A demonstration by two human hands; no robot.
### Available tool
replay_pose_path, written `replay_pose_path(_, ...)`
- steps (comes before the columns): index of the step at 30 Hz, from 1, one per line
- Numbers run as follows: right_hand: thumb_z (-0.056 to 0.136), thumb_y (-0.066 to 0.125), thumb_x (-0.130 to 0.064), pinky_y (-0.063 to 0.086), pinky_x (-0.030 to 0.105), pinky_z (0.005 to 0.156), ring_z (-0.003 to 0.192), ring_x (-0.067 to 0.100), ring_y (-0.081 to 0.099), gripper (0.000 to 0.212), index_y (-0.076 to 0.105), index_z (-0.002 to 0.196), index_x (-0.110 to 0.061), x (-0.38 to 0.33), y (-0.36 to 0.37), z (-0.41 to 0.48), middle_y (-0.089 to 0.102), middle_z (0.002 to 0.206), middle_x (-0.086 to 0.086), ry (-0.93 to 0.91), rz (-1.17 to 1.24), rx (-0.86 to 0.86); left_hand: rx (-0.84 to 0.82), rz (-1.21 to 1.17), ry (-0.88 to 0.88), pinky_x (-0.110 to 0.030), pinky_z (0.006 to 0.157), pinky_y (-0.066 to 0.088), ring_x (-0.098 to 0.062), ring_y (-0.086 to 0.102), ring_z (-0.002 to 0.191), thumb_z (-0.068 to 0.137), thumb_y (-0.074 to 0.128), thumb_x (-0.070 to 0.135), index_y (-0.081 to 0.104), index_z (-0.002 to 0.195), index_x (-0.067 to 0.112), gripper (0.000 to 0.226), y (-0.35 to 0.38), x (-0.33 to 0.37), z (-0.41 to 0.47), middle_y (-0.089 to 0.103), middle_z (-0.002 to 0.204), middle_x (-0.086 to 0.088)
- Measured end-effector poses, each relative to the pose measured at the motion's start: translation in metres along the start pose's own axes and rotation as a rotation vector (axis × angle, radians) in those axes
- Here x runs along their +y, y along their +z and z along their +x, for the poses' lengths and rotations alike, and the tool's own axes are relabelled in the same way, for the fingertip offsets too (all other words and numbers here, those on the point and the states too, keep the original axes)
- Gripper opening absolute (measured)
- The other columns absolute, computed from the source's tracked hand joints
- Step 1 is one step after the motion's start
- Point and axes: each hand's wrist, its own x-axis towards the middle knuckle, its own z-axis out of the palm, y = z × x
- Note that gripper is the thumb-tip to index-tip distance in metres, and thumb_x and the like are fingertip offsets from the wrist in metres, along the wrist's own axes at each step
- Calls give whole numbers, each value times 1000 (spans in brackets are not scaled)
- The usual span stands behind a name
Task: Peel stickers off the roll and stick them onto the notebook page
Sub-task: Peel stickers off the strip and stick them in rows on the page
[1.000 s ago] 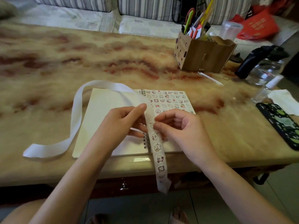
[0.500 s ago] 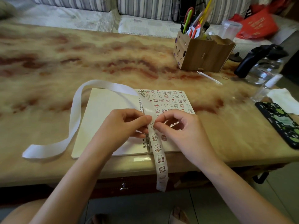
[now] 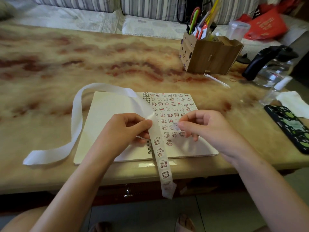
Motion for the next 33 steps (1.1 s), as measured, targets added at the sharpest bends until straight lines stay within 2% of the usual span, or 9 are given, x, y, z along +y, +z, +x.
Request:
replay_pose_path(6, 77, 74, -9, 33, 13, 42, 45, 2, 49, 9, 72, 82, -2, 4, -6, 3, 65, 59, 0, 151, -100, -50, 0, 18, -19, -22, 60, 58, -11, 65, 55, 86, 65, 11, 69, 83, -2, 14, 1, 0, 0, 70, 69, -13)
replay_pose_path(10, 77, 75, -11, 34, 8, 42, 46, 5, 50, 8, 73, 80, -4, 7, -3, 4, 66, 56, -5, 163, -164, -60, 2, 49, -28, -21, 61, 57, -15, 65, 56, 86, 66, 14, 70, 81, 2, 14, 2, -1, 1, 72, 70, -13)
replay_pose_path(16, 76, 77, -15, 41, 14, 53, 49, 6, 49, 5, 74, 77, -11, 10, -2, 5, 70, 63, -6, 176, -173, -72, -1, 55, -27, -17, 58, 56, -11, 64, 52, 86, 65, 13, 69, 82, 0, 14, 2, -1, 1, 72, 72, -14)
replay_pose_path(33, 76, 76, -11, 38, 11, 45, 48, 6, 49, 5, 73, 78, -8, 14, 2, 6, 69, 63, -3, 154, -193, -52, -17, 48, -32, -18, 58, 56, -9, 64, 52, 86, 65, 13, 69, 82, 1, 13, 2, -2, 2, 71, 68, -10)
